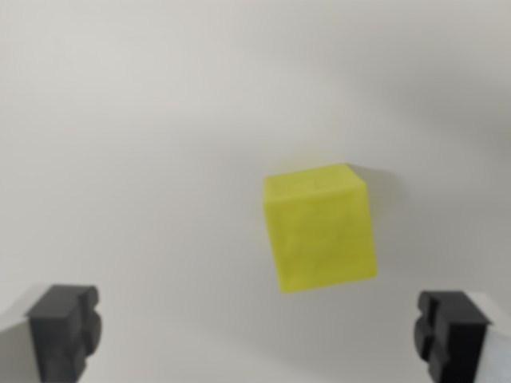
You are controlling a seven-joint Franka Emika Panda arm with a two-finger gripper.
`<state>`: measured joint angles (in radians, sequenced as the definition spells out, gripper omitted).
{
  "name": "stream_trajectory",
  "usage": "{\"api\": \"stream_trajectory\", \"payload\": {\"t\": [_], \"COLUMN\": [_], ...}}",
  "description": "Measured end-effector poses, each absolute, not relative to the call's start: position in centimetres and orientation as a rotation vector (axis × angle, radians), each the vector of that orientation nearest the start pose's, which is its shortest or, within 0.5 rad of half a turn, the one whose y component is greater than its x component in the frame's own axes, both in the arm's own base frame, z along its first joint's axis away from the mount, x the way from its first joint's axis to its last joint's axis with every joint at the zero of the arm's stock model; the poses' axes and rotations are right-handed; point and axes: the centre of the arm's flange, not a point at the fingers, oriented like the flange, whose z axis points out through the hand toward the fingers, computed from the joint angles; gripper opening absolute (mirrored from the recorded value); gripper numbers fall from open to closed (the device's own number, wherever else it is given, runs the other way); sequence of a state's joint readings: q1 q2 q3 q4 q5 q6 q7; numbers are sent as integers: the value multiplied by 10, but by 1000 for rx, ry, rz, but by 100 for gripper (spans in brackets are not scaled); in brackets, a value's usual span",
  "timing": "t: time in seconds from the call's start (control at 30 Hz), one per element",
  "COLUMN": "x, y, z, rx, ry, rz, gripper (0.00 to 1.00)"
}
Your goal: Pick yellow cube
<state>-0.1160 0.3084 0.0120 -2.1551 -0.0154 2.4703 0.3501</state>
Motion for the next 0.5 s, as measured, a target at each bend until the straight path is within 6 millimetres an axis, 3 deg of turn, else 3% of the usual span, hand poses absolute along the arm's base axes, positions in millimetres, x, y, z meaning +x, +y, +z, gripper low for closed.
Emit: {"api": "stream_trajectory", "payload": {"t": [0.5], "x": [560], "y": [-75], "z": [218], "rx": [-3095], "ry": [557], "rz": [-6], "gripper": [100]}}
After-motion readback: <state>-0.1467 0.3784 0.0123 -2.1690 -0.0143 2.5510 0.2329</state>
